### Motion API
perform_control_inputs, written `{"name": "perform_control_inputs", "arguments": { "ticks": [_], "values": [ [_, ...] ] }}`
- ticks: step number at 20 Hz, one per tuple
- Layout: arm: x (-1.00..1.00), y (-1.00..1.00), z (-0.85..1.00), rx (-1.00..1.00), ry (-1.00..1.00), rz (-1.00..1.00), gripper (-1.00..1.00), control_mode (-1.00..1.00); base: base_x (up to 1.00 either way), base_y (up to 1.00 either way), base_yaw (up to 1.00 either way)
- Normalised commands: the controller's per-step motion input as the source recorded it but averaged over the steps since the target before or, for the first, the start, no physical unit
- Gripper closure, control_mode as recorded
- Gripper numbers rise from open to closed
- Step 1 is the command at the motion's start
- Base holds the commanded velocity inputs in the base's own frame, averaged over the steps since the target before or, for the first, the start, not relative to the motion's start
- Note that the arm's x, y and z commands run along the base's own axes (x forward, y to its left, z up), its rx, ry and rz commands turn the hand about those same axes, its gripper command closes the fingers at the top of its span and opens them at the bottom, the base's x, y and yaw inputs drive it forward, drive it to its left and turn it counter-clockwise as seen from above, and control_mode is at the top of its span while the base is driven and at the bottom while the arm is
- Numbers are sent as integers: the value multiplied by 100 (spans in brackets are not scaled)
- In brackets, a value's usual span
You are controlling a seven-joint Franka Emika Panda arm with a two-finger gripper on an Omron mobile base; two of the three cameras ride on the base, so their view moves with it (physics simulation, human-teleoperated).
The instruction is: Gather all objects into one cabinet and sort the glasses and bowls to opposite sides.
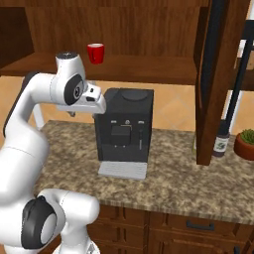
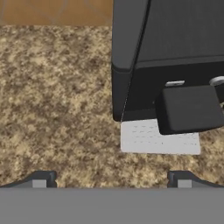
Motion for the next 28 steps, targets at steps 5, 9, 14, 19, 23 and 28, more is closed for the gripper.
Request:
{"name": "perform_control_inputs", "arguments": {
  "ticks": [5,9,14,19,23,28],
  "values": [
    [0,0,11,0,-12,9,-100,-100,0,3,2],
    [0,0,74,0,-42,24,-100,-100,0,0,0],
    [7,0,88,0,-53,23,-100,-100,0,0,0],
    [35,0,100,-1,-45,9,-100,-100,0,0,0],
    [52,8,91,0,-32,5,-100,-100,0,0,0],
    [63,50,24,0,-4,-23,-100,-100,0,0,0]
  ]
}}
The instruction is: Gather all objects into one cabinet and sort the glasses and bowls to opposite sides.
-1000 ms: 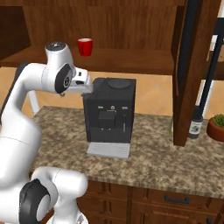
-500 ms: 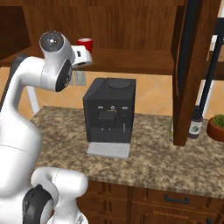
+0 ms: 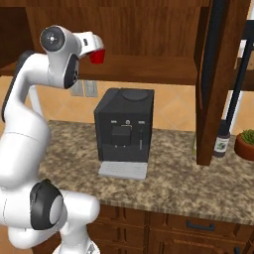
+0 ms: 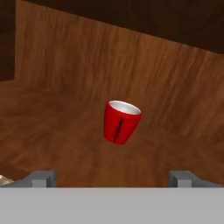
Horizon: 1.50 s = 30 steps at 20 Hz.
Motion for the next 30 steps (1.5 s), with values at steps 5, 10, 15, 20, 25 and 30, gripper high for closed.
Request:
{"name": "perform_control_inputs", "arguments": {
  "ticks": [5,10,15,20,25,30],
  "values": [
    [8,6,0,0,2,-1,-100,-100,0,0,0],
    [25,0,1,0,5,-12,-100,-100,0,0,0],
    [37,0,2,0,22,-7,-100,-100,0,0,0],
    [43,-14,7,3,41,1,-100,-100,0,0,0],
    [4,-8,-1,0,0,1,-100,-100,0,0,0],
    [-3,-20,-35,0,-57,7,-100,-100,0,0,0]
  ]
}}
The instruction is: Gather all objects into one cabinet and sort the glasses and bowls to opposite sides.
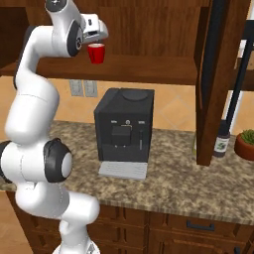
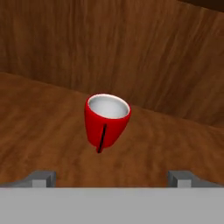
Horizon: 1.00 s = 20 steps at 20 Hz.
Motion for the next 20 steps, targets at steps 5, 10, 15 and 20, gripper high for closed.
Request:
{"name": "perform_control_inputs", "arguments": {
  "ticks": [5,10,15,20],
  "values": [
    [0,0,-38,0,-38,11,-100,-100,0,0,0],
    [6,0,0,1,6,0,-100,-100,0,0,0],
    [52,0,21,1,33,0,-100,-100,0,0,0],
    [23,2,9,0,15,0,-100,-100,0,0,0]
  ]
}}
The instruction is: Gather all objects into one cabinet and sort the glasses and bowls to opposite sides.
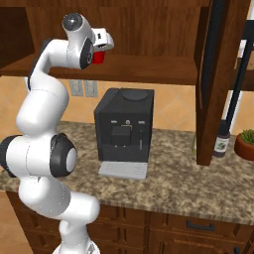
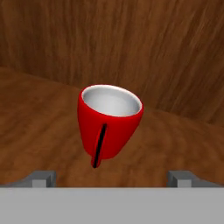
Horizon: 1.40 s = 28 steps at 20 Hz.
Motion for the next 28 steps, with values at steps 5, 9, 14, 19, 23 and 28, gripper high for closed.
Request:
{"name": "perform_control_inputs", "arguments": {
  "ticks": [5,9,14,19,23,28],
  "values": [
    [-12,0,-30,4,-12,0,-100,-100,0,0,0],
    [-2,0,-21,0,-7,0,-100,-100,0,0,0],
    [12,7,0,0,1,-1,-100,-100,0,0,0],
    [30,18,0,0,6,-1,-100,-100,0,0,0],
    [18,4,0,0,0,-2,-100,-100,0,0,0],
    [14,0,0,0,0,0,-100,-100,0,0,0]
  ]
}}
